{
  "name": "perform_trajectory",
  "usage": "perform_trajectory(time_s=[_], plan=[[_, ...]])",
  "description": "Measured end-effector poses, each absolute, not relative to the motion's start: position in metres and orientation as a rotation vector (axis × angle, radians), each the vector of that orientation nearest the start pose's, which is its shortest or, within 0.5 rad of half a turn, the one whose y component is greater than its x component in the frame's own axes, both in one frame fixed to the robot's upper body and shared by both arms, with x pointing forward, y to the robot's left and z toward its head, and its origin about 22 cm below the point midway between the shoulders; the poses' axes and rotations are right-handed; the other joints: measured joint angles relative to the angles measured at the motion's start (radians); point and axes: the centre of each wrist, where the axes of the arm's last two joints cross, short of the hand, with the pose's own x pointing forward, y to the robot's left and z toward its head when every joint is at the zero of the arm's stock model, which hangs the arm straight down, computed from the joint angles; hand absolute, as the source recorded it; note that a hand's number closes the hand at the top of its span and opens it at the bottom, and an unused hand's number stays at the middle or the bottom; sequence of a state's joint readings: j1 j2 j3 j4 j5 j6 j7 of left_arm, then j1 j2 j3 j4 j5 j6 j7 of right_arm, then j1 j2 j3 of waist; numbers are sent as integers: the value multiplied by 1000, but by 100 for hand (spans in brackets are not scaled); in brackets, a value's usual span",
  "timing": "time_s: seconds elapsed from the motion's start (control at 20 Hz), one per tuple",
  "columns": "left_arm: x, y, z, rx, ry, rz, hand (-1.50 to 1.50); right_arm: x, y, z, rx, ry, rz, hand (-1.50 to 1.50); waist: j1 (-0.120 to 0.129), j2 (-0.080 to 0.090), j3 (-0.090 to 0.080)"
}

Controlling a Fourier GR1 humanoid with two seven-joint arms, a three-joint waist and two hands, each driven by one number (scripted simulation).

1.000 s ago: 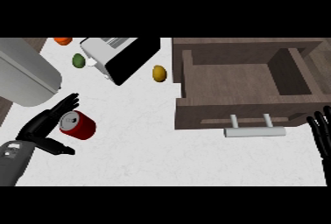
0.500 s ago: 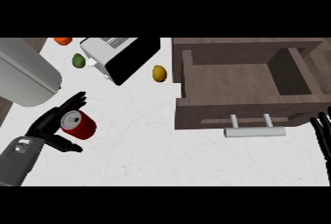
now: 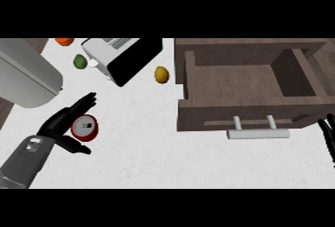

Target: Pick up the can, place it into the drawer and close the drawer

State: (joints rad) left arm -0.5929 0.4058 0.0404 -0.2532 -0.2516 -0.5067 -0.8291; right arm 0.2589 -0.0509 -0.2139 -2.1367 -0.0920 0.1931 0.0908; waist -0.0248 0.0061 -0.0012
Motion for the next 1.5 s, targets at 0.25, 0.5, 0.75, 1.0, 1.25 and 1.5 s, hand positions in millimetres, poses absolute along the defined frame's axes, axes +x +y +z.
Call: perform_trajectory(time_s=[0.25, 0.5, 0.75, 1.0, 1.25, 1.5], plan=[[324, 358, -74, -278, -1471, -561, 150, 158, -295, 93, -143, -1808, 12, -150, 2, 0, -1], [328, 348, -74, -325, -1473, -553, 150, 157, -298, 94, -155, -1816, -2, -150, 7, -2, 0], [334, 336, -73, -380, -1472, -545, 150, 151, -300, 98, -153, -1819, -11, -150, 9, -4, 0], [330, 324, -81, -296, -1536, -347, 150, 147, -304, 94, -169, -1813, -21, -150, 26, -9, 2], [329, 307, -88, -85, -1613, -27, 150, 144, -302, 94, -185, -1809, -31, -150, 40, -15, 3], [343, 271, -72, -35, -1654, 51, 150, 136, -300, 98, -195, -1809, -42, -150, 47, -19, 4]])
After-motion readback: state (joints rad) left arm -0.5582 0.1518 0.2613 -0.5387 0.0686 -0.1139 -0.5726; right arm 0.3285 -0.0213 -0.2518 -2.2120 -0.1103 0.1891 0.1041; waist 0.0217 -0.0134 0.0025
